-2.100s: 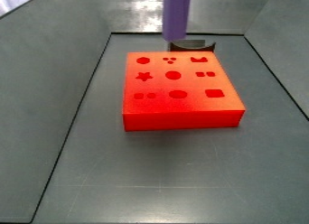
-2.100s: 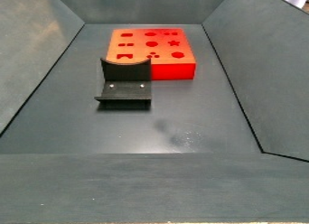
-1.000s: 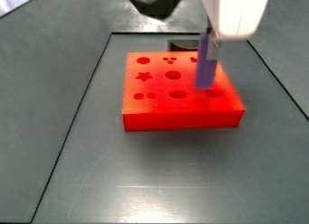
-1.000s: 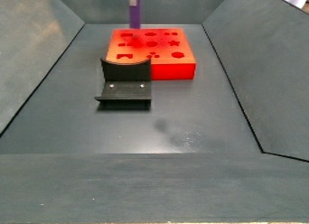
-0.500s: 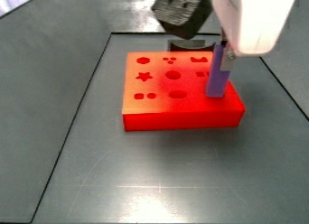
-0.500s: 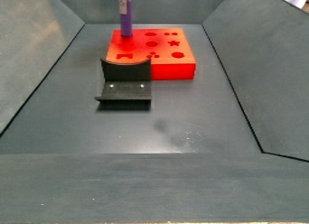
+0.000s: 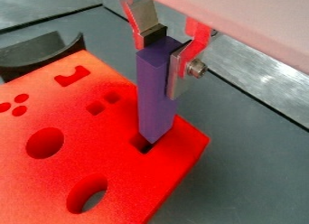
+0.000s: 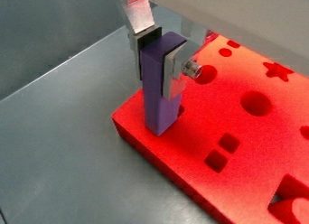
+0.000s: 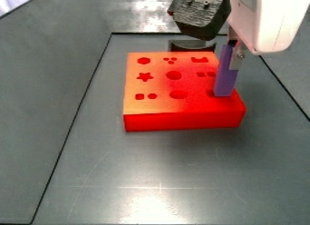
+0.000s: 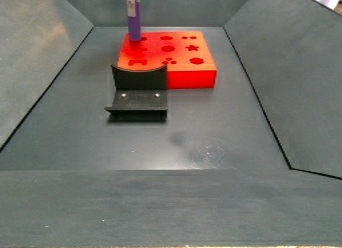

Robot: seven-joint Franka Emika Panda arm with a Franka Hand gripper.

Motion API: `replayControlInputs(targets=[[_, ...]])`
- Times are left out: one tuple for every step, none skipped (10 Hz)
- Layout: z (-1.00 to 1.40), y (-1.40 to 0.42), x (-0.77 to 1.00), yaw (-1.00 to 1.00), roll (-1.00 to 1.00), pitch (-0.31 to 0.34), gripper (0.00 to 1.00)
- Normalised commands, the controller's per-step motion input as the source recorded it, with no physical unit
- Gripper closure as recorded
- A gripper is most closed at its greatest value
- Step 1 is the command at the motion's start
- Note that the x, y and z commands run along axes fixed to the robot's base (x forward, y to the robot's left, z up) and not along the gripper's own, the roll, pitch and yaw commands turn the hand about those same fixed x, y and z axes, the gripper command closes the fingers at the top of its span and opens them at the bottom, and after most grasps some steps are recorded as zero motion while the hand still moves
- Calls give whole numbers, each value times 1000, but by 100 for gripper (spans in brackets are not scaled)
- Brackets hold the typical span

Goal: Pick up the rectangle object. Move up. Move to above the board. Insert the rectangle object.
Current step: Insert the rectangle object.

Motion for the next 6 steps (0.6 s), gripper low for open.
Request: replayControlInputs(targets=[[-323, 40, -326, 380, 0, -114, 100], [-246, 23, -474, 203, -19, -106, 100], [-223, 0, -423, 114, -43, -83, 100], [-249, 0, -334, 60, -31, -64, 100], [-346, -14, -126, 0, -1, -19, 100], [-377, -43, 0, 0, 0, 0, 100]])
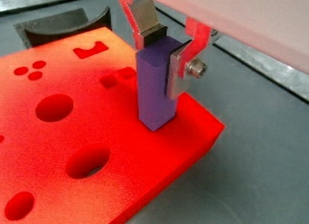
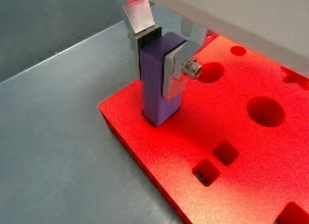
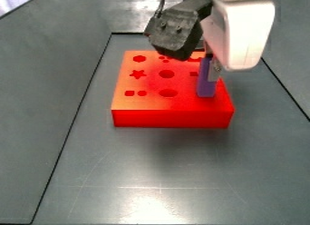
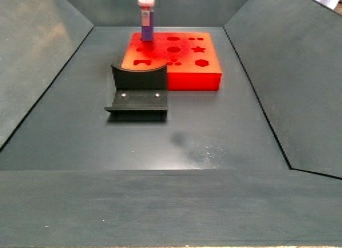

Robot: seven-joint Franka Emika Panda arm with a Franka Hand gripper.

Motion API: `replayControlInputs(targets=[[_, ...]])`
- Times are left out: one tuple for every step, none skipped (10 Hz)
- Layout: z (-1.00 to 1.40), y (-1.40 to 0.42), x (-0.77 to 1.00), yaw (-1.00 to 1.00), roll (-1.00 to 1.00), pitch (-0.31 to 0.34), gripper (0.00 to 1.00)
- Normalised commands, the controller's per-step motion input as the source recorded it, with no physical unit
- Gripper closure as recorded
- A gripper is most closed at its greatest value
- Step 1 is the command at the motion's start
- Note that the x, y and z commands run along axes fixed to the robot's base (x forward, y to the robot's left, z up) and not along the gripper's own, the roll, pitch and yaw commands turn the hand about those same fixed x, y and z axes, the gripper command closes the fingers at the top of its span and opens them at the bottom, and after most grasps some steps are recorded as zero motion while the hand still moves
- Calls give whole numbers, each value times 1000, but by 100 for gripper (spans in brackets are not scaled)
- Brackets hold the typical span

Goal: Pick up the rectangle object. Move up. Move to above the board. Insert the rectangle object.
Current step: Insert the rectangle object.

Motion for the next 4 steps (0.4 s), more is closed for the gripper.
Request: replayControlInputs(targets=[[-371, -46, 0, 0, 0, 0, 100], [-391, -40, 0, 0, 0, -14, 100], [-237, 0, -9, -14, -1, -31, 100], [0, 0, 0, 0, 0, 0, 100]])
